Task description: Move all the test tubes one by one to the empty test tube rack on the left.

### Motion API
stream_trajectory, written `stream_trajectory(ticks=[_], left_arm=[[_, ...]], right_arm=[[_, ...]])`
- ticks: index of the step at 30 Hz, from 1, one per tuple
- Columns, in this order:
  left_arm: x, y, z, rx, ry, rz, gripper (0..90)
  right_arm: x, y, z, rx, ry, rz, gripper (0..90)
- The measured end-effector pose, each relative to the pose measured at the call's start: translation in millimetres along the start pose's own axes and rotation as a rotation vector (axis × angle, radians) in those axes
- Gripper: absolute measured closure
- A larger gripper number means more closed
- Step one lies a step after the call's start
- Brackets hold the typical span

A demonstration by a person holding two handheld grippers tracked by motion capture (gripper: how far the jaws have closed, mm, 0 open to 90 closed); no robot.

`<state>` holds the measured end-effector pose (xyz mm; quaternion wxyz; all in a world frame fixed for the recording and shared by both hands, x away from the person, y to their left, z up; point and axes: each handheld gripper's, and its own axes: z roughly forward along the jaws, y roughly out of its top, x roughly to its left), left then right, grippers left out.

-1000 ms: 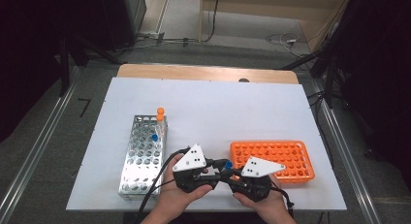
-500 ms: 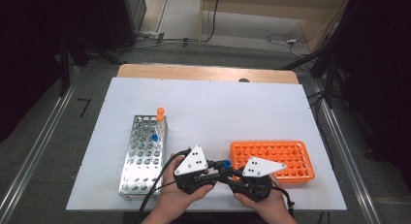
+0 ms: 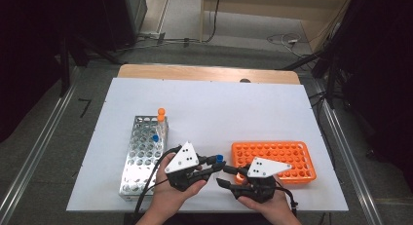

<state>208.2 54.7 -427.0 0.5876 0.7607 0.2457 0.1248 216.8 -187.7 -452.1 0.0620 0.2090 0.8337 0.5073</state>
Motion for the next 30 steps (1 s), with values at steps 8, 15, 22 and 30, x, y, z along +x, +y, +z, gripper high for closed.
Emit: stream_trajectory(ticks=[8, 15, 22, 30], left_arm=[[8.4, 0.0, -13.6, -0.014, 0.041, -0.004, 77.4], [16.8, -0.4, -26.0, -0.024, 0.079, -0.016, 77.5], [24.8, -1.7, -39.1, -0.038, 0.114, -0.03, 77.4], [32.5, -1.7, -52.3, -0.052, 0.149, -0.036, 77.4]], right_arm=[[-7.8, 0.8, -8.0, -0.01, -0.018, 0.04, 21.1], [-14.1, 0.7, -13.7, -0.014, -0.006, 0.06, 10.0], [-17.2, -1.0, -18.9, -0.019, 0.015, 0.051, 6.3], [-25.7, -3.8, -26.8, -0.026, -0.009, 0.061, 0.5]])
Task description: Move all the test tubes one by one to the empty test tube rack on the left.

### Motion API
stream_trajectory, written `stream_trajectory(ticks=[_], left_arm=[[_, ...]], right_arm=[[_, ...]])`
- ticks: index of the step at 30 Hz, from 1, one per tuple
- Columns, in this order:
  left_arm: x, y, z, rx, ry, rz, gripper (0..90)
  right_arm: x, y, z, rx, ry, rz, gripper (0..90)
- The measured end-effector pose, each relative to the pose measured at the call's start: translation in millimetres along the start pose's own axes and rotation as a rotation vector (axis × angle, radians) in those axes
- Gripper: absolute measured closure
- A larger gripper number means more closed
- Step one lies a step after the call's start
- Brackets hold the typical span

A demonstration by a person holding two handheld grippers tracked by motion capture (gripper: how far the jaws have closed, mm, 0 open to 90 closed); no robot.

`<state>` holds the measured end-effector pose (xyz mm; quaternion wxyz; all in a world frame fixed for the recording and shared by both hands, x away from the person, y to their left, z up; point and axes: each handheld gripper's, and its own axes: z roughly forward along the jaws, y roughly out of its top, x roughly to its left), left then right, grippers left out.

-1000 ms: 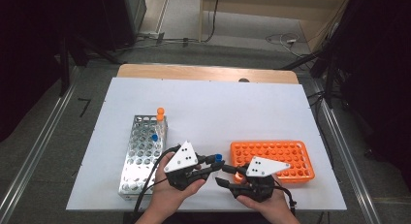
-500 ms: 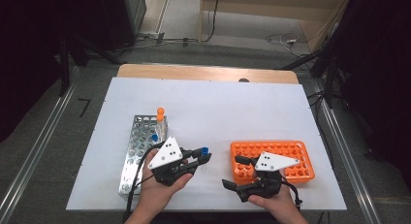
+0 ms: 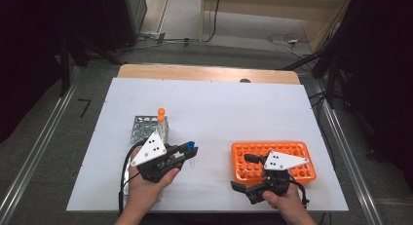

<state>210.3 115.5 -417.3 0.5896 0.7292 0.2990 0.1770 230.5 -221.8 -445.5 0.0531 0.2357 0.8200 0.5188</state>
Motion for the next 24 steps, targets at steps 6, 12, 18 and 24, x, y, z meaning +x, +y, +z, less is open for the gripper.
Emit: stream_trajectory(ticks=[6, 12, 18, 24], left_arm=[[7.2, 0.1, -8.7, -0.012, 0.03, -0.007, 77.4], [15.0, -0.7, -17.5, -0.013, 0.065, -0.009, 77.4], [23.2, -2.1, -25.9, -0.015, 0.105, -0.012, 77.4], [33.1, -3.8, -34.8, -0.02, 0.147, -0.02, 77.4]], right_arm=[[-9.2, -2.1, -8.6, -0.011, -0.037, 0.01, 0.4], [-19.4, -4.6, -18.5, -0.023, -0.073, 0.015, 0.4], [-30.0, -7.8, -28.2, -0.036, -0.113, 0.019, 0.4], [-40.7, -10.2, -37.5, -0.045, -0.149, 0.034, 0.5]])
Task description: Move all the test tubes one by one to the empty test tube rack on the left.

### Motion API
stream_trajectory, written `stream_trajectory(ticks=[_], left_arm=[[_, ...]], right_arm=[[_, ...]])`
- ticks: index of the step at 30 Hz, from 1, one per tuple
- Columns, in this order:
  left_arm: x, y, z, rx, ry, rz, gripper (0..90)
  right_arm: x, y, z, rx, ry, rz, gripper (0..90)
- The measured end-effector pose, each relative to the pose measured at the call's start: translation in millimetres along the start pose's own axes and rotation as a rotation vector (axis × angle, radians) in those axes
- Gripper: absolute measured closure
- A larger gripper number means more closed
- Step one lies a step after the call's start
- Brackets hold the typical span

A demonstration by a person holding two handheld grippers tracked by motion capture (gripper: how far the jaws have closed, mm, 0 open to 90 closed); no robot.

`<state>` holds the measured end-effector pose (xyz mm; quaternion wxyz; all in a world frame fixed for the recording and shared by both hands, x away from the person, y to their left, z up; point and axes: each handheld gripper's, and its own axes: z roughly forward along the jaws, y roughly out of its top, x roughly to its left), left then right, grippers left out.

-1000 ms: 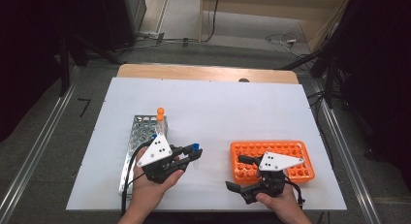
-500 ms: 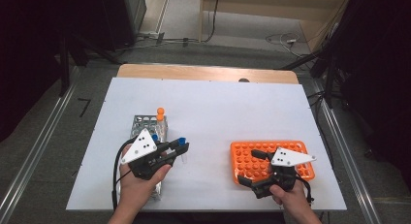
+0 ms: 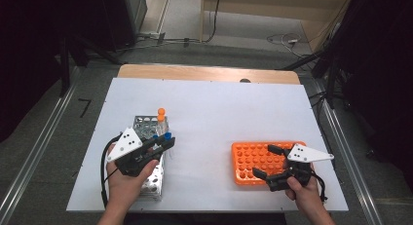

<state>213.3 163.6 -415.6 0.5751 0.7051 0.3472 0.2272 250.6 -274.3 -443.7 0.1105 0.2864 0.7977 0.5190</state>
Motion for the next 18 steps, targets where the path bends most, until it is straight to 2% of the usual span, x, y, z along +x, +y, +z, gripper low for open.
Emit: stream_trajectory(ticks=[9, 13, 18], left_arm=[[13.7, -1.1, -13.6, -0.011, 0.062, -0.009, 77.4], [16.3, -3.6, -16.6, 0.008, 0.098, 0.01, 77.4], [17.8, -9.5, -15.7, 0.015, 0.114, -0.001, 77.5]], right_arm=[[-8.0, -1.8, -5.1, 0.002, -0.032, 0.003, 0.5], [-10.0, -2.4, -7.8, 0.002, -0.043, 0.003, 0.5], [-14.4, -3.5, -12.9, -0.004, -0.059, 0.011, 0.5]])
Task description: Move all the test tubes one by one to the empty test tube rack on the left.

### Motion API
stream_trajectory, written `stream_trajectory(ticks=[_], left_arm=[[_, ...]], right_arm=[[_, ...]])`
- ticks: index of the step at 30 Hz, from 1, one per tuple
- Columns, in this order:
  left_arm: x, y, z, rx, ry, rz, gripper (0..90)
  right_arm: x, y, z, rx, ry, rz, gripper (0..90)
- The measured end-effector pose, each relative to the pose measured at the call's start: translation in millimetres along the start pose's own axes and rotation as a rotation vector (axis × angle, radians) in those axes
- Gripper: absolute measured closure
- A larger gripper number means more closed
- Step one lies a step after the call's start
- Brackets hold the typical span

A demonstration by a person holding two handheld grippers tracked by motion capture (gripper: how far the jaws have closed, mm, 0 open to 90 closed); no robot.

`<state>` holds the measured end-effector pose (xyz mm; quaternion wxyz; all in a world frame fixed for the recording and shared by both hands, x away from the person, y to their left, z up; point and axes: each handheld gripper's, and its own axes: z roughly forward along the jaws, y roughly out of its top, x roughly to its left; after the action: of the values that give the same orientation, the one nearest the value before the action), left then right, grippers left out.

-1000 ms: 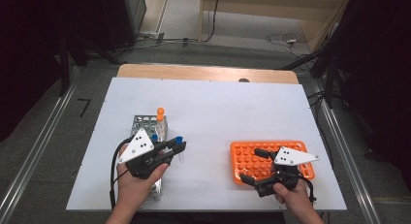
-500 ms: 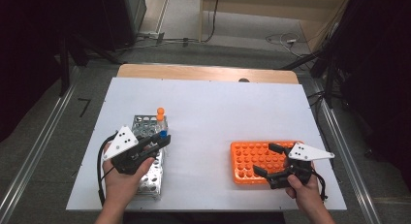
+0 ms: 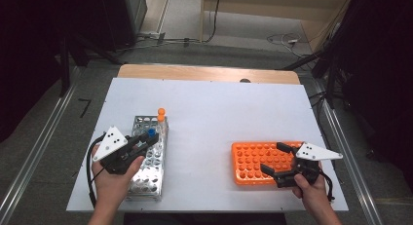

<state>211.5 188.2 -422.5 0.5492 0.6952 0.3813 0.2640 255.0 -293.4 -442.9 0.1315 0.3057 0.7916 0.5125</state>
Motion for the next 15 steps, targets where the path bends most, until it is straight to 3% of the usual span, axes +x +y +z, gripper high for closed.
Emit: stream_trajectory(ticks=[15], left_arm=[[-0.6, -14.2, 5.1, 0.093, 0.005, -0.003, 77.3]], right_arm=[[-11.6, -4.0, -10.2, -0.009, -0.041, 0.02, 0.5]])
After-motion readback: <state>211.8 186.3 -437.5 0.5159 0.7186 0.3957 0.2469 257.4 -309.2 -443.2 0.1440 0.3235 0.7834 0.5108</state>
